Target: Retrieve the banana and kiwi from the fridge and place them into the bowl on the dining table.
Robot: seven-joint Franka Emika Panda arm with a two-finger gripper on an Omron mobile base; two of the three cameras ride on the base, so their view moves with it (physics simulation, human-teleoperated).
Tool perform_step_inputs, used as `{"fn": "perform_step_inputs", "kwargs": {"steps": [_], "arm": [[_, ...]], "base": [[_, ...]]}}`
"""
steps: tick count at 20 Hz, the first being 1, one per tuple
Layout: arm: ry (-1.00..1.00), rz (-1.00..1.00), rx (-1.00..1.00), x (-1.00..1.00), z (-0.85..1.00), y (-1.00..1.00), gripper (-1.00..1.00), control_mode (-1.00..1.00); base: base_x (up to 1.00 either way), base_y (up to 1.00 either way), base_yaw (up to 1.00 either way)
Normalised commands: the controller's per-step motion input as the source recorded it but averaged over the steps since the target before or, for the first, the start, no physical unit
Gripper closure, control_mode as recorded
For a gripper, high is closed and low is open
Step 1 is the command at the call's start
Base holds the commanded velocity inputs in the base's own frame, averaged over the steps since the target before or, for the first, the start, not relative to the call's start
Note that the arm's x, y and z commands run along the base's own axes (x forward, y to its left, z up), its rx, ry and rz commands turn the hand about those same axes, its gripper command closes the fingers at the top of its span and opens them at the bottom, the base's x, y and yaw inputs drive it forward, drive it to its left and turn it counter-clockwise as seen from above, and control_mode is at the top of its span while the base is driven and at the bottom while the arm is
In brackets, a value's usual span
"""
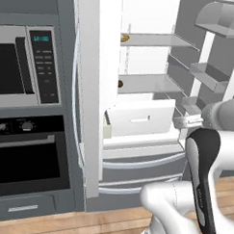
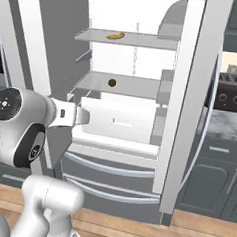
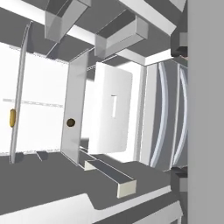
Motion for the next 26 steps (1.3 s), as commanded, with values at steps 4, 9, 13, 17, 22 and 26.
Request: {"fn": "perform_step_inputs", "kwargs": {"steps": [4, 9, 13, 17, 22, 26], "arm": [[0.0, 0.0, 0.03, 0.0, -0.02, -0.13, -1.0, -1.0], [0.0, 0.0, 0.0, 0.0, -0.01, -0.02, -1.0, 1.0], [0.0, 0.0, 0.0, 0.0, 0.0, 0.0, -1.0, 1.0], [0.0, 0.0, 0.0, 0.0, 0.0, 0.0, -1.0, 1.0], [0.0, 0.0, 0.0, 0.0, 0.0, 0.0, -1.0, 1.0], [0.0, 0.0, 0.0, 0.0, 0.0, 0.0, -1.0, 1.0]], "base": [[0.0, 0.0, 0.0], [0.16, -0.16, 0.0], [0.19, -0.49, 0.0], [0.01, -0.49, 0.0], [0.6, 0.24, 0.0], [0.94, 0.54, 0.0]]}}
